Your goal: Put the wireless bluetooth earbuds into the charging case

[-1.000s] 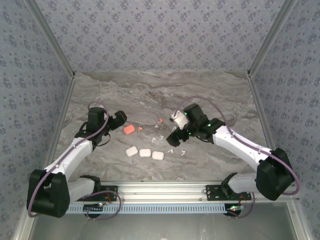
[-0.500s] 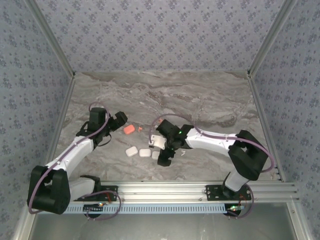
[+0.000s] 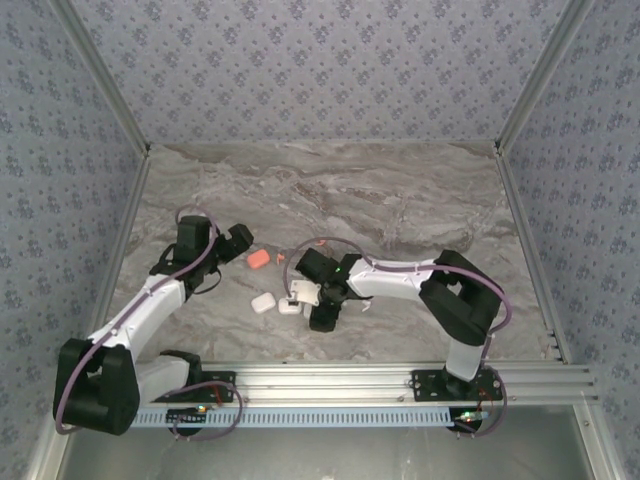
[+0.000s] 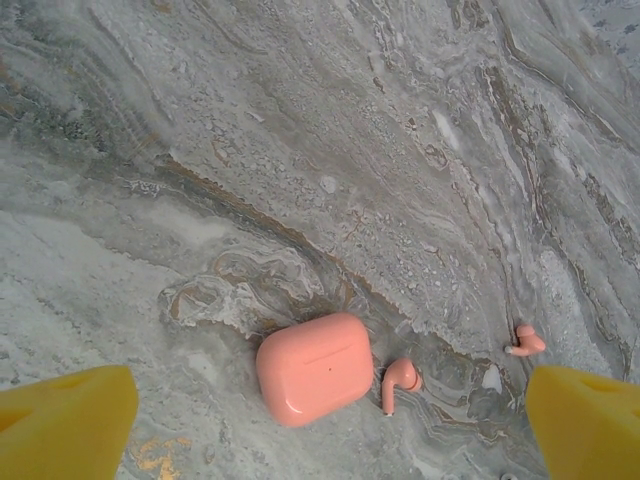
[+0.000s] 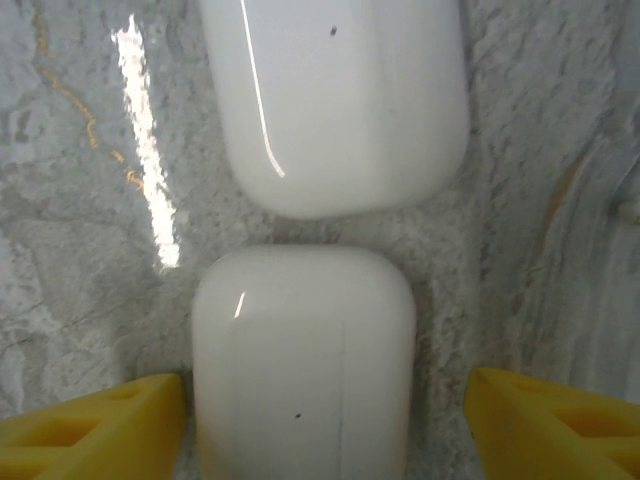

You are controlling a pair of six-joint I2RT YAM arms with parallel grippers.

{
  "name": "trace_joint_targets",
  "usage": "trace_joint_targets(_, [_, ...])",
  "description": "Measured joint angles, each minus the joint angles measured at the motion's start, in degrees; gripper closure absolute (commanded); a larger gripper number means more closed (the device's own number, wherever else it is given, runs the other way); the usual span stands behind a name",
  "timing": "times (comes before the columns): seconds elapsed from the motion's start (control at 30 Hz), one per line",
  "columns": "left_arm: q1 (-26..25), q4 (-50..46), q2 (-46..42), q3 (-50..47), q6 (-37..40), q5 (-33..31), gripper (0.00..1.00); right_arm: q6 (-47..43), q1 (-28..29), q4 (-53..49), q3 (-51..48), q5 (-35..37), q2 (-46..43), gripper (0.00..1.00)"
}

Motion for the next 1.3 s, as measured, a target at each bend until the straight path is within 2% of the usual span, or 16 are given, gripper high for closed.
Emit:
trace_joint_targets(0.27, [0.0, -2.27, -1.07, 0.92, 1.09, -1.31, 0.01, -0.81, 0.0, 0.11, 0.76, 0.59, 0.63, 0.5])
trace_joint_targets(0.43, [0.0, -2.78, -1.57, 1.75, 2.16, -0.94, 0.01, -0.96, -0.33, 0.76, -0.17, 0.66, -0.48, 0.54])
trace_joint_targets(0.53, [0.0, -2.78, -1.64, 2.82, 2.99, 1.4, 0.01, -1.31, -1.97, 1.2, -2.32, 1.07, -3.65, 0.54])
trace_joint_targets(0.77, [-1.44, -1.9, -0.5, 8.04, 4.52, 14.8, 0.06, -1.97, -8.5, 3.32, -5.07, 1.6, -18.49, 0.55])
trace_joint_targets(1.0, [-9.92, 1.05, 4.31, 15.1, 6.49, 29.53, 0.08, -3.5, -13.42, 9.44, -7.3, 2.56, -32.52, 0.54])
trace_joint_targets(1.17, [-15.91, 4.2, 7.61, 18.78, 7.45, 36.59, 0.09, -5.35, -14.05, 11.78, -7.34, 3.17, -36.89, 0.55])
trace_joint_targets(1.3, [-19.45, 5.27, 10.32, 21.11, 8.66, 39.67, 0.11, -6.43, -14.36, 12.17, -7.34, 3.19, -37.9, 0.55])
